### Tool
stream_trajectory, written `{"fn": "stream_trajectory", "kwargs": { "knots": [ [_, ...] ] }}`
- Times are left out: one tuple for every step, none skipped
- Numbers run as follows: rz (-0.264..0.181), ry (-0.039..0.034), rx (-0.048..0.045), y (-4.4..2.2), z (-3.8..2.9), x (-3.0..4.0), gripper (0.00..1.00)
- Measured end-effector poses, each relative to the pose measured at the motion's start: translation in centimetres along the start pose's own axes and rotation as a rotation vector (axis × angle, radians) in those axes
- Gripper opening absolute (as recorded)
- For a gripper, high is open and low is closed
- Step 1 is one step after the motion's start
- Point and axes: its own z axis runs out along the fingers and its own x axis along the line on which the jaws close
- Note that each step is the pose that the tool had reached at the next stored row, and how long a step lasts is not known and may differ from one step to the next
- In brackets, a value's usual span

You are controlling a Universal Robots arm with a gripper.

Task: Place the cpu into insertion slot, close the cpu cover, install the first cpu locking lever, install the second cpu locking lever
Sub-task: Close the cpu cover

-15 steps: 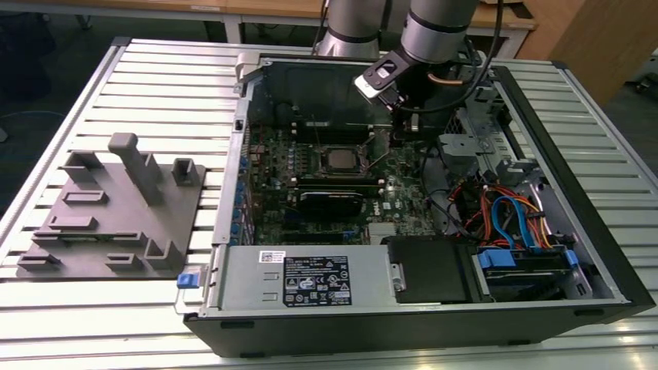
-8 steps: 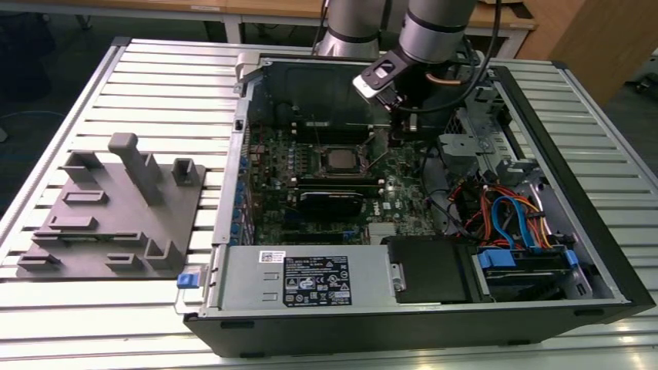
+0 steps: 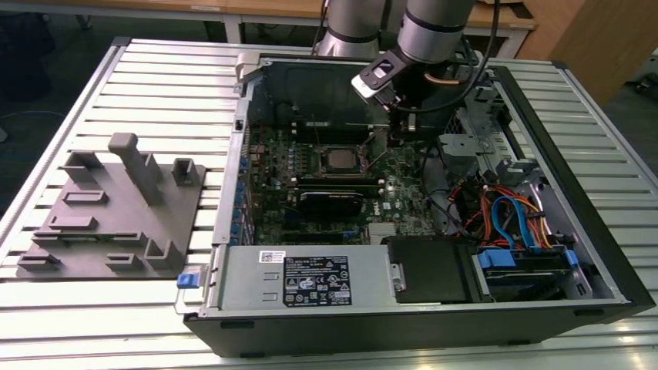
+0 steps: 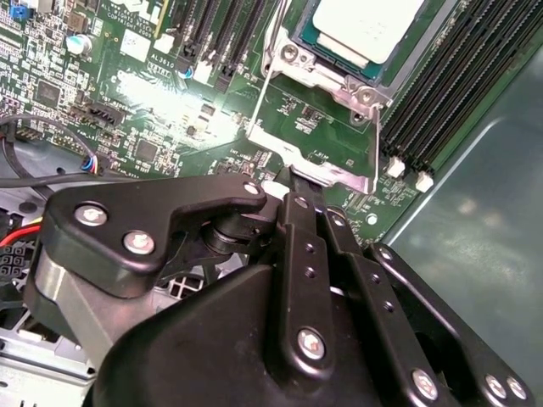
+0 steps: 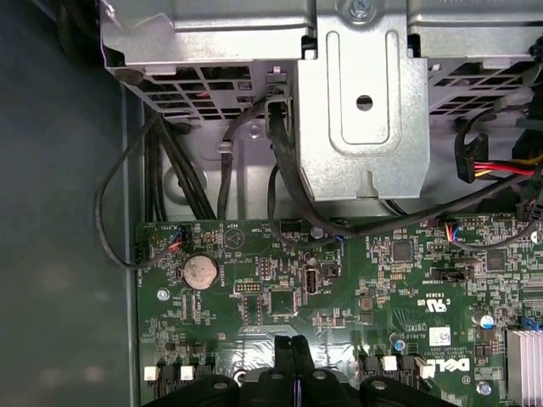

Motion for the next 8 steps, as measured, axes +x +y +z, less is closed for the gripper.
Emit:
{"fn": "stream_trajectory", "kwargs": {
  "knots": [
    [0.000, 0.0000, 0.0000, -0.02, 0.00, 0.00, 0.10],
    [0.000, 0.0000, 0.0000, -0.04, 0.00, 0.00, 0.10],
    [0.000, 0.0000, 0.0000, -0.06, 0.00, 0.00, 0.10],
    [0.000, 0.0000, 0.0000, -0.08, 0.00, 0.00, 0.10],
    [0.000, 0.0001, 0.0000, -0.10, 0.00, 0.00, 0.10],
    [0.000, 0.0000, 0.0000, -0.13, 0.00, -0.01, 0.10],
    [0.000, 0.0000, 0.0000, -0.15, 0.00, -0.01, 0.10],
    [0.000, 0.0000, 0.0000, -0.17, 0.00, -0.01, 0.10]
  ]
}}
